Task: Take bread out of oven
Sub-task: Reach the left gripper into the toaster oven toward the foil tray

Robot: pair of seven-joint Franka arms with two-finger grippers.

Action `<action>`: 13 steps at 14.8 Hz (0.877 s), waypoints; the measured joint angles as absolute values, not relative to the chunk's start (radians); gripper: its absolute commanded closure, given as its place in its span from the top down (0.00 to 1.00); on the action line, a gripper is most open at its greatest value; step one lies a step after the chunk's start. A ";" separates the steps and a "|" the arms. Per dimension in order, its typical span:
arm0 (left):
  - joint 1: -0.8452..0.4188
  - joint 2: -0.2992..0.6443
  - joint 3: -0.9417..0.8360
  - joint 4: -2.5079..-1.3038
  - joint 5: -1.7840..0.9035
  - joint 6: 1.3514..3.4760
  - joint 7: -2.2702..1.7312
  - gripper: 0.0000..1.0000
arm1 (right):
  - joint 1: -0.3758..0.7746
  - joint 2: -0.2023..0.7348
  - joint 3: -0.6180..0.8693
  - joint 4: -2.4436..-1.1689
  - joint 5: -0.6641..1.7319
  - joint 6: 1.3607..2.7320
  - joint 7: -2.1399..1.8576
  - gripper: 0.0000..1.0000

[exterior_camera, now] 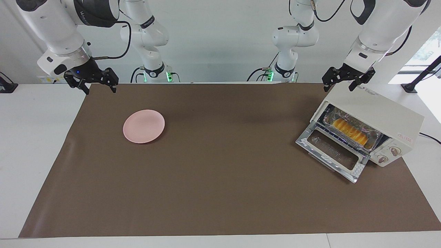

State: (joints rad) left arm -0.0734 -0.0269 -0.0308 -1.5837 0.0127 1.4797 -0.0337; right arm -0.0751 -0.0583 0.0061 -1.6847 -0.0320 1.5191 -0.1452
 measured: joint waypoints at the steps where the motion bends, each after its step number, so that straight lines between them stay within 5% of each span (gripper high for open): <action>1: -0.073 -0.027 -0.031 -1.584 0.013 1.480 -0.034 1.00 | -0.075 -0.058 0.006 -1.685 -0.032 1.519 -0.145 1.00; 13: -0.072 -0.007 -0.028 -1.611 0.015 1.584 -0.298 1.00 | -0.075 -0.058 0.006 -1.685 -0.032 1.519 -0.145 1.00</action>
